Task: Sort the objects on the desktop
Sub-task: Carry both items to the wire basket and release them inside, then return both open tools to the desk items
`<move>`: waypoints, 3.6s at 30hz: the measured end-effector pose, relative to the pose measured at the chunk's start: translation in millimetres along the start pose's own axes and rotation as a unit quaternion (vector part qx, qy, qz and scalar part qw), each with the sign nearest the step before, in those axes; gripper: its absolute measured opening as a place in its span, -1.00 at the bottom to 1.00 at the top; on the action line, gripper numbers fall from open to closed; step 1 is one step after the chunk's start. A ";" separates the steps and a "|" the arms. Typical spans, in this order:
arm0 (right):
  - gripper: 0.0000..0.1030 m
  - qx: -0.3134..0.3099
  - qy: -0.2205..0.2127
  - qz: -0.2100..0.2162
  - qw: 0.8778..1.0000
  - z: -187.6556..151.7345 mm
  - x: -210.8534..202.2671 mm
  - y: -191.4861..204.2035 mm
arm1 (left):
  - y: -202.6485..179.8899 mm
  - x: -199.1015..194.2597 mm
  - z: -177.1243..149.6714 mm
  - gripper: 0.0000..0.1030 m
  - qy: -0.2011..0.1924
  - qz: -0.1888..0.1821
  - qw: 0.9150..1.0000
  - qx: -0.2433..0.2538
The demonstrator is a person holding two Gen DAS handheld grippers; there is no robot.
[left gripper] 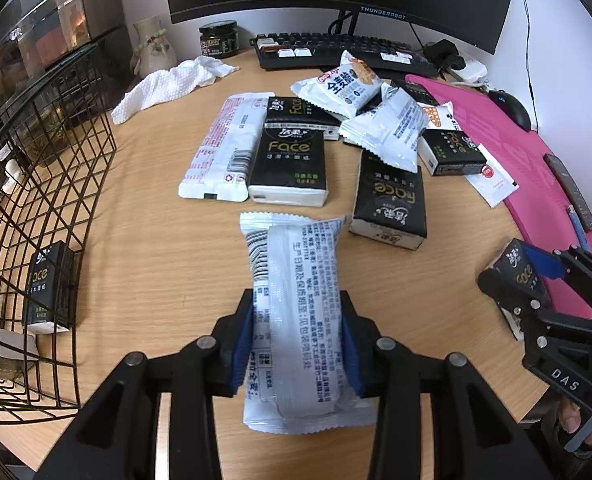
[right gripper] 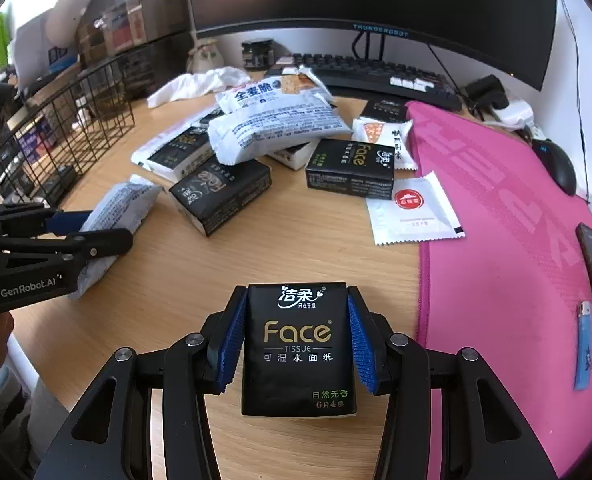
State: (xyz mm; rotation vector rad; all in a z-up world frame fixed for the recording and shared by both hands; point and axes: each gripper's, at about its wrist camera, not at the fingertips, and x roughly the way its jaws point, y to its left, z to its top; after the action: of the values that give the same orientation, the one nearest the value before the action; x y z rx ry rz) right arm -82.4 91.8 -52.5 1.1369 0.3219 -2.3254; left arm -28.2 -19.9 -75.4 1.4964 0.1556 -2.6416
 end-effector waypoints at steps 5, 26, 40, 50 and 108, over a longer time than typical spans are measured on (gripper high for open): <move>-0.10 0.000 -0.004 0.001 1.000 1.0 -3.1 0.7 | -1.9 -8.7 0.9 -0.18 -0.011 0.001 1.000 0.005; -0.10 -0.022 -0.056 0.006 0.998 30.1 -43.4 23.8 | 8.8 -70.6 11.4 -0.18 -0.073 -0.001 0.997 0.002; -0.10 -0.123 -0.135 0.088 0.979 124.5 -69.4 144.0 | 111.4 -163.3 19.8 -0.18 -0.162 0.058 0.981 -0.090; -0.08 -0.184 -0.130 0.173 0.959 160.4 -39.3 274.8 | 220.3 -151.4 8.8 -0.19 -0.136 0.138 0.963 -0.187; -0.07 -0.033 -0.049 0.006 0.998 76.7 -3.6 -24.0 | -32.0 -12.7 40.3 -0.03 -0.033 -0.005 0.998 0.044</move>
State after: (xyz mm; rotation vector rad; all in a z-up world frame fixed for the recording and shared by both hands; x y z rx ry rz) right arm -144.5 80.4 -2.6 0.9876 0.3521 -2.3317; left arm -60.4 6.7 -42.6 1.4349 0.0410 -2.7345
